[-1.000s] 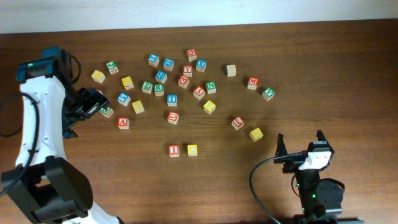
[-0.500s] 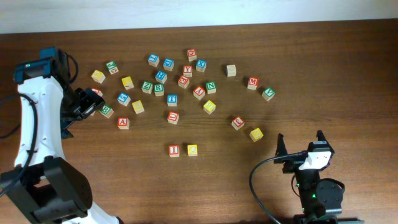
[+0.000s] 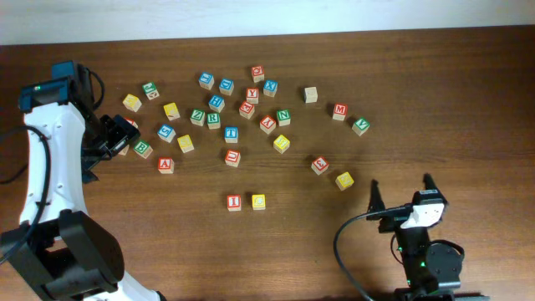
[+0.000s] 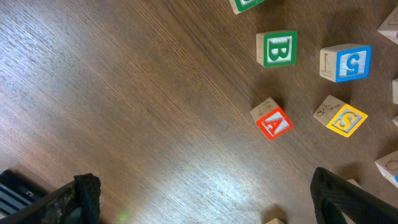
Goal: Spell out ICRA
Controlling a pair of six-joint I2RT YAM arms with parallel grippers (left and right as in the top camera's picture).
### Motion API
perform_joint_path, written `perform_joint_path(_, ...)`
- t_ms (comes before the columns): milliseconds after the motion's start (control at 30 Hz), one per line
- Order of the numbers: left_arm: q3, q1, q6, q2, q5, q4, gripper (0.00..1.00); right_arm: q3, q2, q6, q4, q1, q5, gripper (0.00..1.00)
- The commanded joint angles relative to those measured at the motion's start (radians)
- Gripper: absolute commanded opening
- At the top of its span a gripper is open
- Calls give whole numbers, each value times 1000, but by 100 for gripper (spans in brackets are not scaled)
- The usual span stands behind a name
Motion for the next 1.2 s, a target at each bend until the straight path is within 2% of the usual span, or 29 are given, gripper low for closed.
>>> perform_joint_path(0,-2,4,-14,-21,-16,2,99,-5,-6,193,42,-5,-534,98)
perform_joint_path(33,-2,4,-14,-21,-16,2,99,-5,-6,262,38,-5,-742,98)
perform_joint_path(133,-2,4,-14,-21,-16,2,99,-5,-7,380,111,-5,-904,98)
perform_joint_path(200,-2,4,-14,-21,-16,2,99,-5,-6,434,182,-5,-902,98)
perform_joint_path(267,-2,4,-14,-21,-16,2,99,-5,-6,503,361,-5,-901,98)
perform_joint_path(333,-2,4,-14,-21,-16,2,99,-5,-6,572,616,-5,-825,98)
perform_joint_path(400,-2,4,-14,-21,-16,2,99,-4,-6,595,747,-5,-743,98)
perform_joint_path(567,-2,4,-14,-21,-16,2,99,84,4,593,768,-6,-576,98)
perform_joint_path(700,-2,4,-14,-21,-16,2,99,214,115,499,738,-5,-571,98)
perform_joint_path(833,-2,4,-14,-21,-16,2,99,497,485,454,723,-5,-668,98)
perform_joint_path(933,-2,4,-14,-21,-16,2,99,790,832,452,718,-4,-896,98)
perform_joint_path(1000,-2,4,-14,-21,-16,2,100,1028,1058,451,620,46,-999,98)
perform_joint_path(1100,-2,4,-14,-21,-16,2,99,1300,1310,360,459,188,-972,98)
perform_joint_path(1167,-2,4,-14,-21,-16,2,99,1446,1439,257,281,280,-815,98)
